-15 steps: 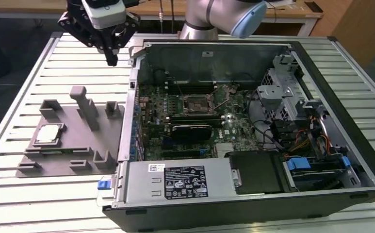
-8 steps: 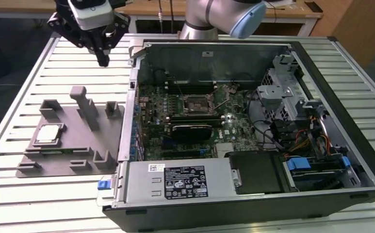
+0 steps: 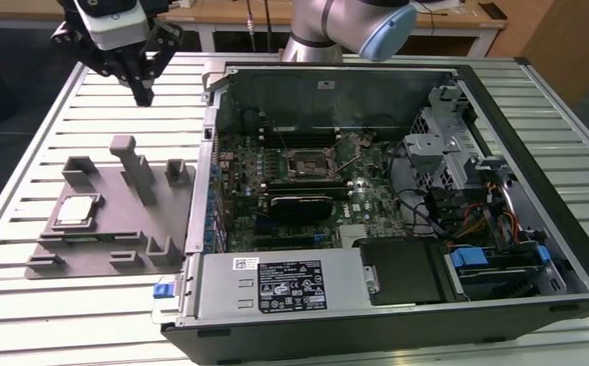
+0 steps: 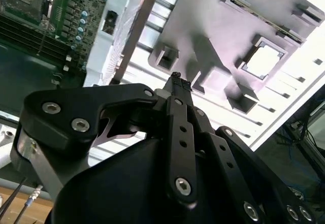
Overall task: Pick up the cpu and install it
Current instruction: 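Reach for the cpu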
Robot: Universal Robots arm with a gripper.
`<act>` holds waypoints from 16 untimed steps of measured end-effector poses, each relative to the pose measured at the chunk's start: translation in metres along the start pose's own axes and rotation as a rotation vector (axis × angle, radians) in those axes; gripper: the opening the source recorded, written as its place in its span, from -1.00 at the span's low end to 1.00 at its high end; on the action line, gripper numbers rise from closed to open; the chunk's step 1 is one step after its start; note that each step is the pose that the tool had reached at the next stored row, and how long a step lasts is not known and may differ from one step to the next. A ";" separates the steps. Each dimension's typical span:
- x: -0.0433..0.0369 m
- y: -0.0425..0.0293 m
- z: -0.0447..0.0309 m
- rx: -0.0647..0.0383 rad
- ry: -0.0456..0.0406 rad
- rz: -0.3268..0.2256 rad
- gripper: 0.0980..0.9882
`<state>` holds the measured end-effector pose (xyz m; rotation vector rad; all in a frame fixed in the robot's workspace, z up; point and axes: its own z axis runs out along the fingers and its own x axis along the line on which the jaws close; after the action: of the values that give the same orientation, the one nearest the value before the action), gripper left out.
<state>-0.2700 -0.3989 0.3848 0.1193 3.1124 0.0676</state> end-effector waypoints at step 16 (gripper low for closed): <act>0.0360 -0.0029 0.0026 0.000 0.0000 0.000 -0.98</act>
<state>-0.3060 -0.3990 0.3812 0.1200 3.1124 0.0677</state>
